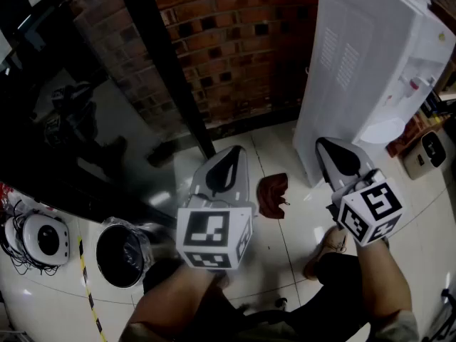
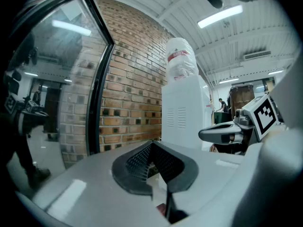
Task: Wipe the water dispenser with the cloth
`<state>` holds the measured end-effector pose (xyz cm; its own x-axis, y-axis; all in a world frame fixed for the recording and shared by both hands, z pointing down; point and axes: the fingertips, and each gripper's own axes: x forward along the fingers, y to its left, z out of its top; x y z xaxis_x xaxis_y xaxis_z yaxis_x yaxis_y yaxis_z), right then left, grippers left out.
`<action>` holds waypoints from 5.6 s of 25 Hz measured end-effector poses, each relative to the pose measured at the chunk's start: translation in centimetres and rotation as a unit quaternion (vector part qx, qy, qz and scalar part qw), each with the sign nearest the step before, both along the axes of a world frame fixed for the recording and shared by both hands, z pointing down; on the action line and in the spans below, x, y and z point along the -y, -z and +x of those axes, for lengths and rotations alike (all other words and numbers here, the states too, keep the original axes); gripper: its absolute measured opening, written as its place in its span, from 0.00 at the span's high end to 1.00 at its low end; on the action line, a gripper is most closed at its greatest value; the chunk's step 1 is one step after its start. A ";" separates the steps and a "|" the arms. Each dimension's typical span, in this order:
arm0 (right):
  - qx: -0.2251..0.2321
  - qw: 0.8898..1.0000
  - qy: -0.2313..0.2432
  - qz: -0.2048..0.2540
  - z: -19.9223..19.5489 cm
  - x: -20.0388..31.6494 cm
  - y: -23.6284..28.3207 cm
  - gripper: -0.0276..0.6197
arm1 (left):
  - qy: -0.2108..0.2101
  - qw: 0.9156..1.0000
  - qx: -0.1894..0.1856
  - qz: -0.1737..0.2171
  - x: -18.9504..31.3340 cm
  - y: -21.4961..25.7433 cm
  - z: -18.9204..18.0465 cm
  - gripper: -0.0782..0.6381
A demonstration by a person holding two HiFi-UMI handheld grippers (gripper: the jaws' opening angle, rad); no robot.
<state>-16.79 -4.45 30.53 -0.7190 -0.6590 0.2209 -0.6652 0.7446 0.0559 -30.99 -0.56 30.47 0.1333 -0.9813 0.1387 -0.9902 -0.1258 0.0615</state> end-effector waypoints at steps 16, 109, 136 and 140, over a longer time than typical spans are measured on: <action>0.001 0.998 0.058 -0.025 -6.7 4.6 -2.6 0.72 | -0.030 0.999 0.019 -0.006 5.9 -6.5 -2.3 0.89; -0.322 0.873 -0.160 0.330 -5.4 17.4 15.7 0.80 | -0.008 0.995 0.066 0.073 12.0 3.8 -4.1 0.89; -0.493 0.764 -0.302 0.285 -3.3 29.9 18.9 0.80 | -0.070 0.994 0.062 0.059 15.8 0.9 -5.6 0.89; -0.488 0.775 -0.307 0.258 -2.5 29.2 15.1 0.80 | -0.079 0.993 0.075 0.041 15.9 -0.7 -6.1 0.89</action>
<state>-19.33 -33.67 15.47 0.1080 -0.9926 0.0553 -0.3387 0.0156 0.9408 -37.13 -16.49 31.14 0.2705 -0.9585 0.0899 -0.9549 -0.2790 -0.1016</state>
